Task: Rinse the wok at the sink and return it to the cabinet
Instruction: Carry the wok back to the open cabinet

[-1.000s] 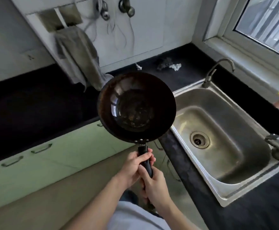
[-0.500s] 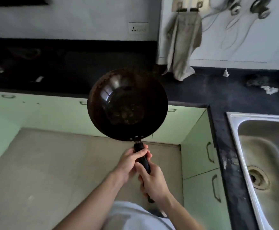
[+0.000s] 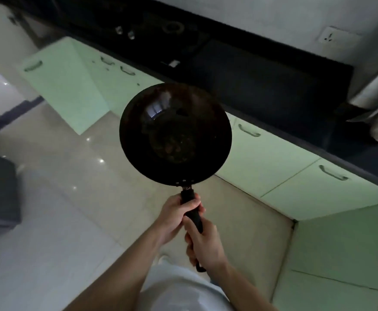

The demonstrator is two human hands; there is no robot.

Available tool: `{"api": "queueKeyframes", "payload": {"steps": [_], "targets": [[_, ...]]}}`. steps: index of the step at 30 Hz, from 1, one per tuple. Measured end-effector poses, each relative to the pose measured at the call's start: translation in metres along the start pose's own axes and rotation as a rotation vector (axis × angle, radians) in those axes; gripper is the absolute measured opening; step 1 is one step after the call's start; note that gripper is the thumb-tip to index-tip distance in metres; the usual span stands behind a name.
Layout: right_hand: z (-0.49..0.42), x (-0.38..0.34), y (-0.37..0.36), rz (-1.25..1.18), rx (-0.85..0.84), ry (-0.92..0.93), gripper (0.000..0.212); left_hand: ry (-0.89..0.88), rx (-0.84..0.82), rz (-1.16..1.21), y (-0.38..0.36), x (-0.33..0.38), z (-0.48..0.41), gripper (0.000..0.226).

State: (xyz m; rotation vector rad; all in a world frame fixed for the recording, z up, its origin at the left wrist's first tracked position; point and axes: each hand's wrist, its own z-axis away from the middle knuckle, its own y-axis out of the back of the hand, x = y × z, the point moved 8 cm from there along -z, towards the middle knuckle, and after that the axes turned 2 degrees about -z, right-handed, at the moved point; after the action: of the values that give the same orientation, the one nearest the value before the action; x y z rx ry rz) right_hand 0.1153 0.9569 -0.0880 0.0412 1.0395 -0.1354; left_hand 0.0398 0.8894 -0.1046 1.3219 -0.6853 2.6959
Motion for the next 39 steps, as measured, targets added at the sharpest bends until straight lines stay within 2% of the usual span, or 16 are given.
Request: {"api": "queueKeyframes", "payload": {"steps": [9,17,25,33,39], "targets": [[-0.037,-0.014,-0.133,0.211,-0.263,-0.050,0.026,-0.129,0.210,0.241,0.140,0.035,0.036,0.012],[-0.088,-0.034,-0.222,0.325,-0.460,-0.102,0.028,-0.232,0.380,0.323,0.234,0.072,0.039,0.007],[-0.179,-0.078,-0.302,0.359,-0.638,-0.053,0.031,-0.291,0.585,0.430,0.323,0.133,0.001,0.013],[-0.282,-0.149,-0.374,0.387,-0.754,-0.018,0.032,-0.377,0.673,0.502,0.393,0.227,-0.058,0.014],[-0.317,-0.165,-0.426,0.370,-0.816,-0.023,0.031,-0.377,0.734,0.474,0.443,0.260,-0.066,0.014]]}}
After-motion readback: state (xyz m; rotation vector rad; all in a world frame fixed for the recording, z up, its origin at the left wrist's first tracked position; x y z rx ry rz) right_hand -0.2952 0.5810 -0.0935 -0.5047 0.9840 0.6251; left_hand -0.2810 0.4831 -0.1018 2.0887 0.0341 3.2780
